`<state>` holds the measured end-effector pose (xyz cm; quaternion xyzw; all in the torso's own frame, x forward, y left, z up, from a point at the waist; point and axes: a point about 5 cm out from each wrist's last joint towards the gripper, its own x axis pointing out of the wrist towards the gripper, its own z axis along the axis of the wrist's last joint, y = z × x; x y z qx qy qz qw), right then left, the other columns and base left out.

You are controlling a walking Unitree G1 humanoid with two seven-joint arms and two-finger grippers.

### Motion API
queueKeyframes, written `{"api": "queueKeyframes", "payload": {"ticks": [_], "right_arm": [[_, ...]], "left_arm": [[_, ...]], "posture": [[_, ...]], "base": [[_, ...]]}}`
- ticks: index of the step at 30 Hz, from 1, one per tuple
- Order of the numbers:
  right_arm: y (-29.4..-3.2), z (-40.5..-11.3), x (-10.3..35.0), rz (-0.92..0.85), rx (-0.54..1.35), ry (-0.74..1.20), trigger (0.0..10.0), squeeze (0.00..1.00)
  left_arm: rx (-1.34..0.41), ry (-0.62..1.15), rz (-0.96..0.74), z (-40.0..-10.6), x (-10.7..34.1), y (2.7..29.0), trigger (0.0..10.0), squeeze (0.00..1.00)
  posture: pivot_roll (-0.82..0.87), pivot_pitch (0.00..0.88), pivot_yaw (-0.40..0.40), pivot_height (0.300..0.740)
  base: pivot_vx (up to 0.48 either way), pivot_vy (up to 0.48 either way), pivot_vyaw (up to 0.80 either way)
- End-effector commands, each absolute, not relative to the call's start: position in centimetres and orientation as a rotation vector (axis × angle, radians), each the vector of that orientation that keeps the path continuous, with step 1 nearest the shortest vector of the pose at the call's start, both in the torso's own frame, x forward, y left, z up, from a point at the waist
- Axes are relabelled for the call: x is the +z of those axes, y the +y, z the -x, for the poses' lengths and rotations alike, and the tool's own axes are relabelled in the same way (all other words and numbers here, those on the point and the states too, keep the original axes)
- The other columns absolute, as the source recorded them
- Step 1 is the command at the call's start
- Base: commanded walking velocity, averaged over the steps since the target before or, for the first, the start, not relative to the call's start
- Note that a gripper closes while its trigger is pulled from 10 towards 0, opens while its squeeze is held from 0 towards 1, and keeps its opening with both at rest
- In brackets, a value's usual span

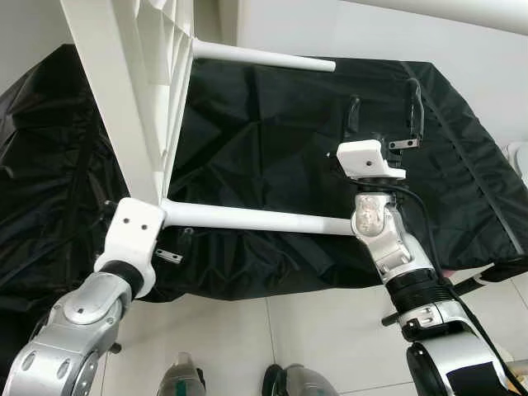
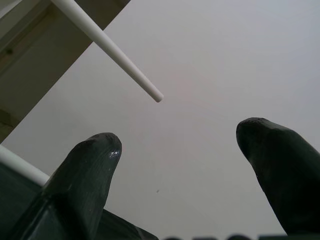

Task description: Building children table

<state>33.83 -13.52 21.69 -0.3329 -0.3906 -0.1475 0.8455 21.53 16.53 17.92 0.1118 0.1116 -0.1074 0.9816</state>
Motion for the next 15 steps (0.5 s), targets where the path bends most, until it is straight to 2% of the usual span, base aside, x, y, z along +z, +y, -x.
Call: {"api": "queueKeyframes", "payload": {"ticks": [1,5,15], "right_arm": [[-13.6,-33.9,21.5,0.699,-0.312,-0.816,10.0,0.00],[-13.4,-34.0,21.4,0.696,-0.307,-0.815,10.0,0.00],[-13.4,-34.0,21.4,0.697,-0.302,-0.817,10.0,0.00]], "left_arm": [[-0.071,0.238,-0.205,-21.9,17.5,17.3,10.0,0.00],[0.070,0.204,-0.156,-22.5,17.9,17.7,10.0,0.00],[0.221,0.140,-0.147,-23.2,19.0,18.5,10.0,0.00]], "posture": [[0.22,0.126,-0.092,0.740],[0.22,0.126,-0.096,0.740],[0.21,0.126,-0.098,0.740]], "base": [[0.000,0.000,0.00],[0.000,0.000,0.00],[0.000,0.000,0.00]]}}
